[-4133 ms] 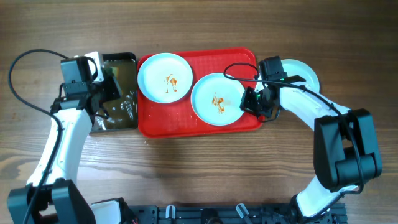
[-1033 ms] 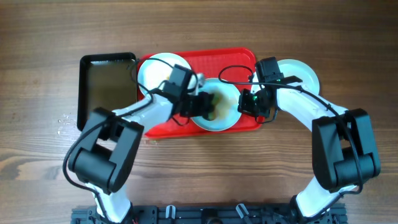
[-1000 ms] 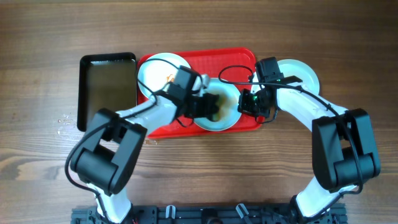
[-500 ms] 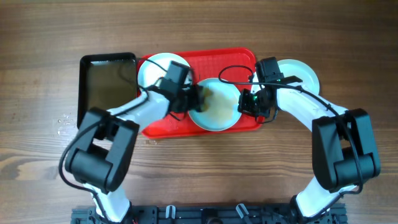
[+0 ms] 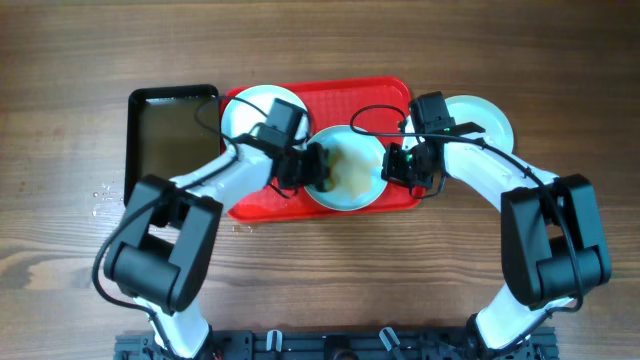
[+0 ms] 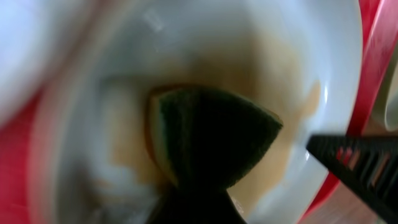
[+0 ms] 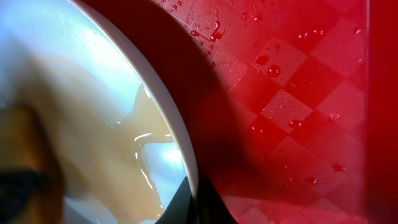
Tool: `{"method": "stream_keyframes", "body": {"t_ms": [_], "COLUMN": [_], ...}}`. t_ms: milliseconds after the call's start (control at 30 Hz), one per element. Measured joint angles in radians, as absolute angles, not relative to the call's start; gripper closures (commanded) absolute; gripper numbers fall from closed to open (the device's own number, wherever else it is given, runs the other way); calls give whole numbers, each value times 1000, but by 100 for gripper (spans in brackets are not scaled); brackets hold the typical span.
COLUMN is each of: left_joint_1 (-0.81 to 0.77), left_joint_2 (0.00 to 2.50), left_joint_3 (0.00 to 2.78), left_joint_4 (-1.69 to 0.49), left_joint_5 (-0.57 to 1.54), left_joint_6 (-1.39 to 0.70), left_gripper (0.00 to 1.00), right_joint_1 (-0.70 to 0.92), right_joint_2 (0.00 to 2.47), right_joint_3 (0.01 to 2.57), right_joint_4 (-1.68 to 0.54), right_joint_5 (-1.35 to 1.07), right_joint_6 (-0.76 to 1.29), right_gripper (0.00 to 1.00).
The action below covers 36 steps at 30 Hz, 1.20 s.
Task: Clean dirty plates on tray and stack at the side
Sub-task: 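Scrub the right plate with the sponge in the left gripper, then lift the plate with the right gripper and stack it on the first plate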
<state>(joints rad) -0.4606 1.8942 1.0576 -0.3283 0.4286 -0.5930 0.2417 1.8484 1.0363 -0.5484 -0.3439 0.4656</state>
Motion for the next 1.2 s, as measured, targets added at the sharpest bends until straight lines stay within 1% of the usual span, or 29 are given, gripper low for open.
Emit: {"method": "stream_keyframes", "body": {"t_ms": [133,233,300,400,467,567,700,733,867,933,1067,1200], "left_joint_1": [-573,-572,-528,-450,-431,-411,-377,-336,-196,-131,-51,14], "left_joint_2": [1894,1890,1887,1887,1887,1878,1781,1748,1745,1745,1742,1707], "left_joint_3": [1060,1061,1066,1067,1068,1087,1094,1103,1106,1106,1106,1106], "left_joint_4": [-348,-344,-313,-262,-258,-262,-347,-402,-524,-578,-646,-689], "left_joint_5": [387,312,212,139,171,279,343,355,362,361,361,291], "left_joint_6": [-605,-608,-608,-608,-604,-599,-596,-596,-556,-500,-403,-353], "left_gripper": [96,96,96,96,96,96,96,96,96,96,96,96], "right_joint_1": [242,242,242,245,247,247,247,246,246,246,246,246], "right_joint_2": [1848,1848,1848,1848,1849,1849,1849,1849,1822,1751,1585,1476], "right_joint_3": [1036,1036,1036,1036,1036,1036,1034,1034,1034,1034,1035,1035], "right_joint_4": [-552,-551,-552,-550,-546,-524,-493,-492,-496,-530,-566,-581], "right_joint_5": [-344,-344,-344,-352,-355,-351,-335,-333,-300,-260,-122,31], "right_joint_6": [466,466,466,466,466,466,450,439,400,386,335,278], "right_gripper": [96,96,96,96,96,96,96,96,96,96,96,96]}}
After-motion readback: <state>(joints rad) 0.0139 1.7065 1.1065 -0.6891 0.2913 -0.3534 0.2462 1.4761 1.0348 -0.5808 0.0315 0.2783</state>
